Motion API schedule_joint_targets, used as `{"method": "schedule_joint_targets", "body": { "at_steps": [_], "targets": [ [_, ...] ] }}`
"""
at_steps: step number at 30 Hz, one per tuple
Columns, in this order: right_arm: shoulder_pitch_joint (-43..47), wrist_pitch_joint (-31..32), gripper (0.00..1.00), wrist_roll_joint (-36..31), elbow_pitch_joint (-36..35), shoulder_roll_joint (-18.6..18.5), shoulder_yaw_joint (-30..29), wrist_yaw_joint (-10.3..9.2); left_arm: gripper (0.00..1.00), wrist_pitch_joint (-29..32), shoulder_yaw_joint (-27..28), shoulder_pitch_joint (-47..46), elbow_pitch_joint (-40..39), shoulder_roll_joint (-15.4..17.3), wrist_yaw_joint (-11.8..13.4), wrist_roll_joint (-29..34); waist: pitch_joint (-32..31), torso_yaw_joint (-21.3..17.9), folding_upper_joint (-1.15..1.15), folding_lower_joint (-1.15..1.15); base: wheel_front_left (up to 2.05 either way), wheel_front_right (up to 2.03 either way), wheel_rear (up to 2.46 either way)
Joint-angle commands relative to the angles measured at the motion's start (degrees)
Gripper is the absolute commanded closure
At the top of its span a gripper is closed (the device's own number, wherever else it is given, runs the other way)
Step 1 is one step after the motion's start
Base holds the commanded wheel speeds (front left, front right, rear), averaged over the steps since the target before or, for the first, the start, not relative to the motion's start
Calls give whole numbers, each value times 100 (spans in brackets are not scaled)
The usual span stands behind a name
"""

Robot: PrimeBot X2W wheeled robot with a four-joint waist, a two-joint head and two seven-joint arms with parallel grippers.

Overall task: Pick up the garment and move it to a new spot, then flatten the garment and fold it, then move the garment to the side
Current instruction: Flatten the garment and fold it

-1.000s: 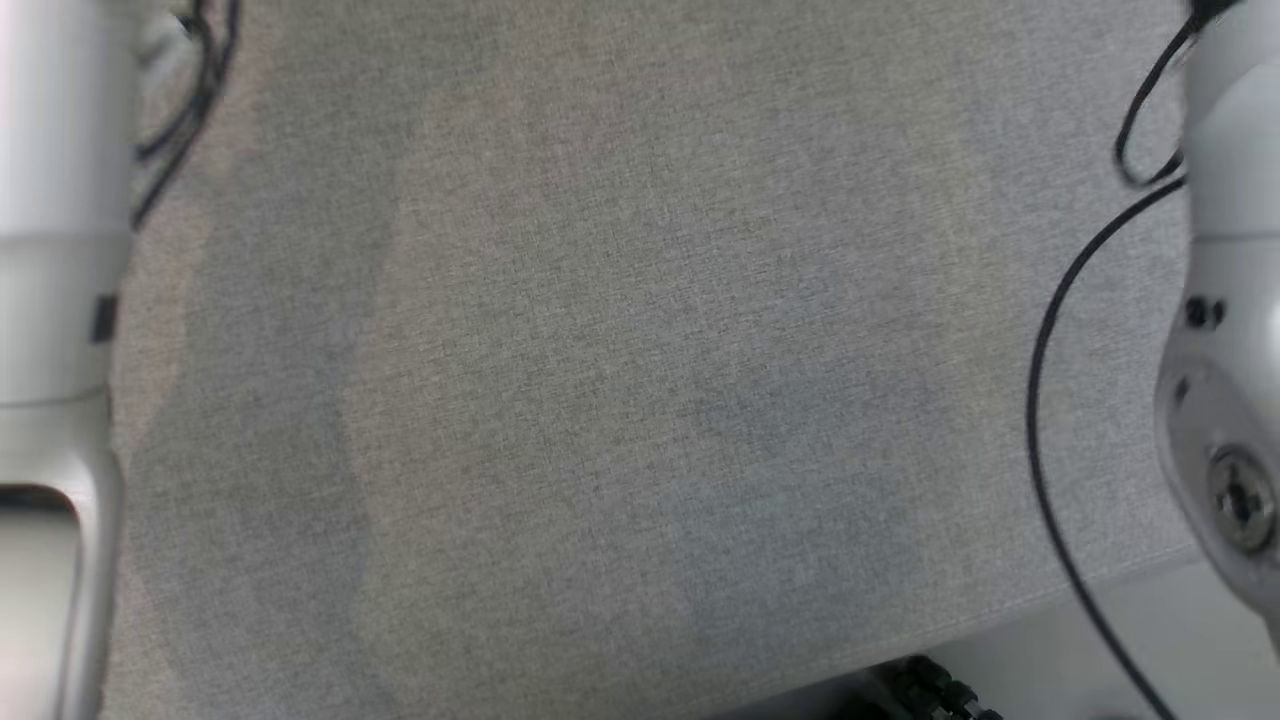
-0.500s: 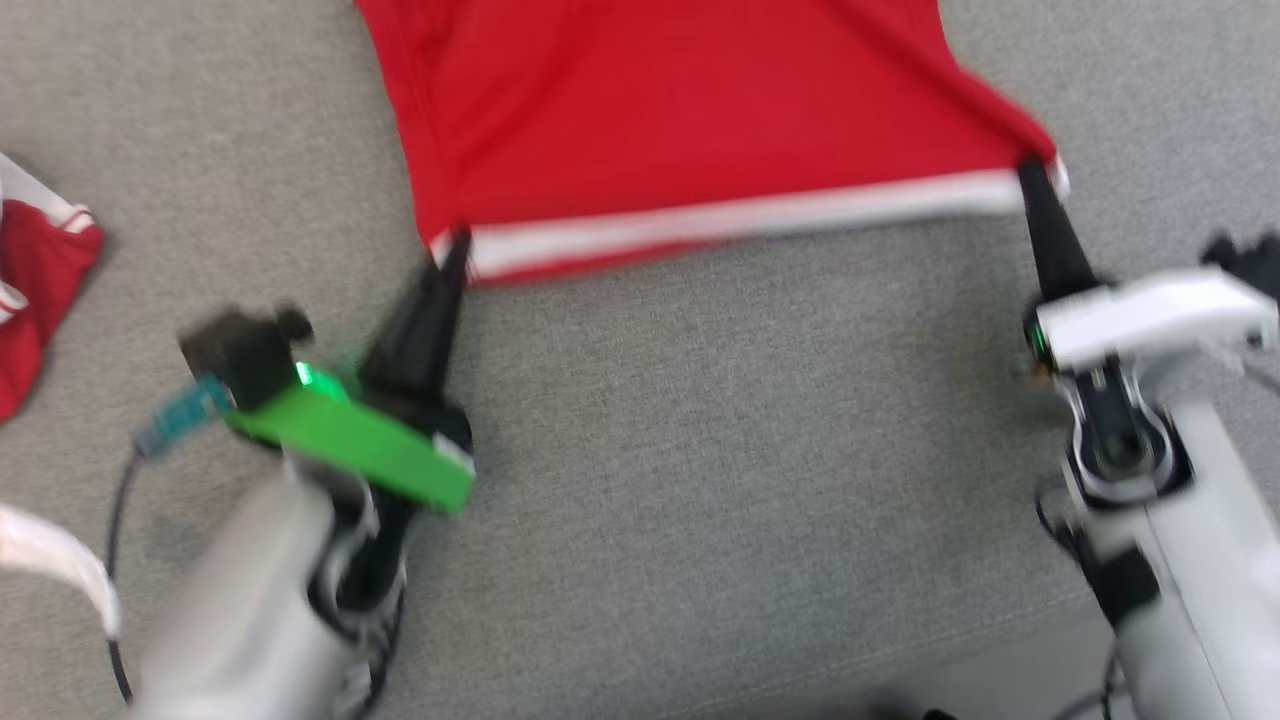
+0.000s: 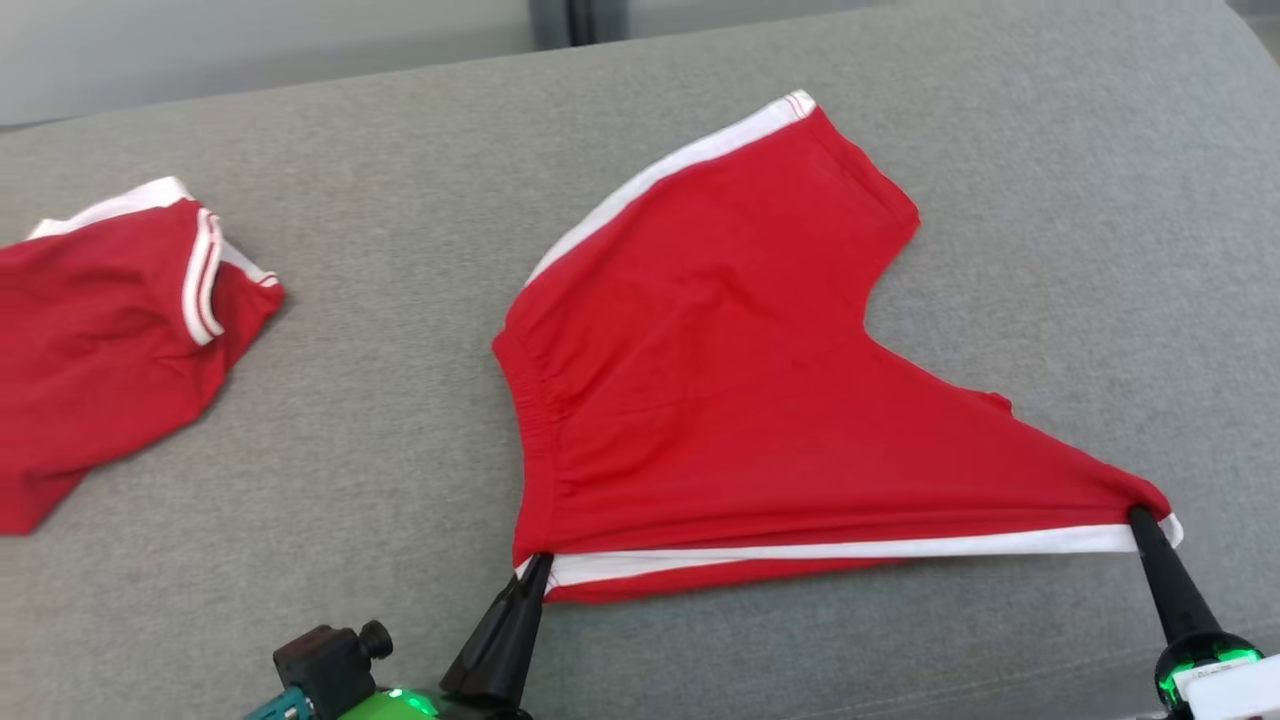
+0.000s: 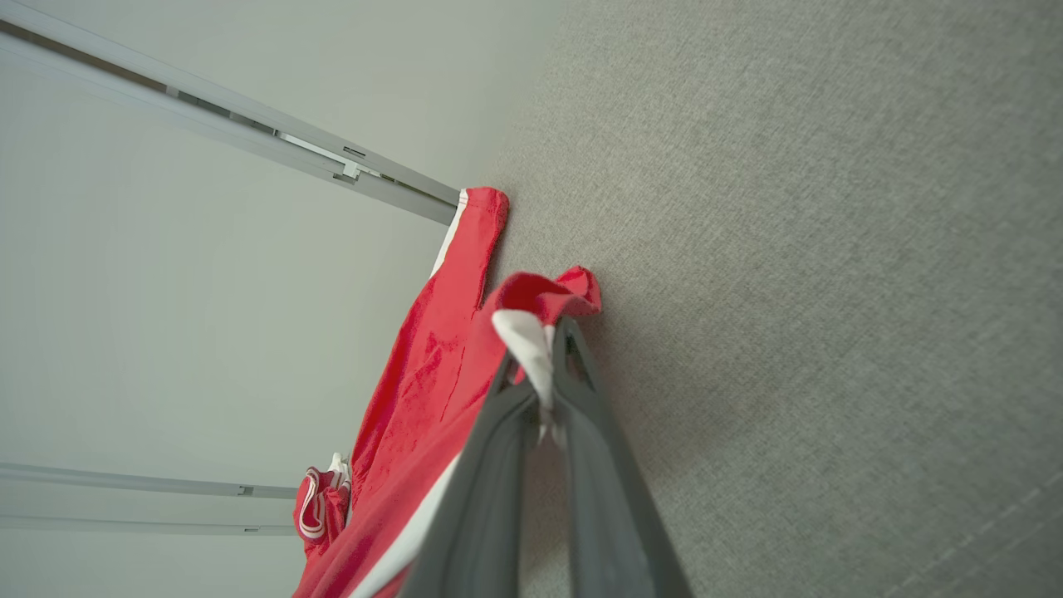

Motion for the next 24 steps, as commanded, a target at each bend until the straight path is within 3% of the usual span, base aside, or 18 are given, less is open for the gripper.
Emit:
{"method": "schedule_joint_targets", "body": {
  "at_steps": [1, 11, 19, 24],
  "targets": [
    [-89, 88, 100, -136, 25, 29, -184, -10, 100, 43, 52, -53, -65, 26, 7, -100, -135, 321, 0, 1, 0, 0, 0],
    [-2432, 1330, 100, -1273, 719, 421, -775, -6, 100, 646, 97, -1084, -378, -367, -32, -615, 599, 600, 0, 1, 0, 0, 0],
    [-4707, 2526, 100, -2766, 1846, 638, -1538, -5, 100, 1128, 220, -2198, -174, -948, 264, -1034, 1146, 1029, 0, 1, 0, 0, 0],
    [-5664, 2887, 100, -3515, 2314, 704, -1807, -5, 100, 1202, 361, -2707, 246, -1145, 468, -1161, 1384, 1207, 0, 1, 0, 0, 0]
  ]
}}
